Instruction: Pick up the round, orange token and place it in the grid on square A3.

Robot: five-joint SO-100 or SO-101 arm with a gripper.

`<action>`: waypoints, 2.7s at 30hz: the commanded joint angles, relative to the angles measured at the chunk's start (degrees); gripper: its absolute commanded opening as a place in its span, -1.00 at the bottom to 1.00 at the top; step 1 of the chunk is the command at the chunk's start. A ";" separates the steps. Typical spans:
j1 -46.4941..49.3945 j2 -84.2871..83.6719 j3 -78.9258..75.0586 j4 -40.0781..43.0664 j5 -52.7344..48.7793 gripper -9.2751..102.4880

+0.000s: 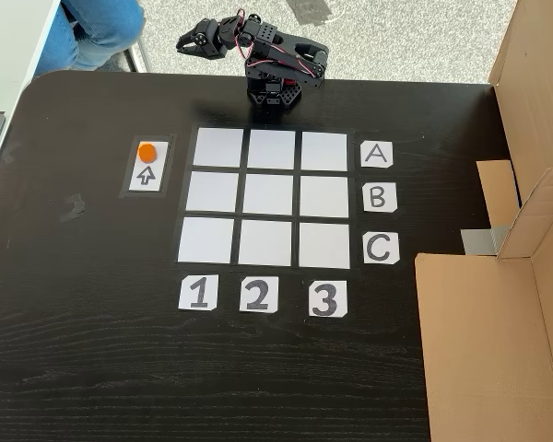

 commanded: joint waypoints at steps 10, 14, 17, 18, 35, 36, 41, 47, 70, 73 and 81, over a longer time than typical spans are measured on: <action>1.41 0.35 -0.18 -1.14 0.35 -0.85; 1.49 0.35 -0.18 -1.14 0.35 -0.85; 1.49 0.35 -0.18 -1.14 0.35 -0.85; 1.49 0.35 -0.18 -1.14 0.35 -0.85; 1.32 0.35 -0.18 -1.14 0.35 -0.85; 1.14 0.35 -0.18 -1.14 0.26 -0.85; 0.53 0.18 0.18 -2.64 0.18 -0.85; -2.90 -7.73 -4.83 -2.72 -5.10 -0.85; -19.16 -64.07 -79.98 41.31 1.23 -0.34; -20.39 -68.73 -83.14 41.84 0.62 -0.16; -22.85 -81.12 -92.72 43.07 -18.46 0.09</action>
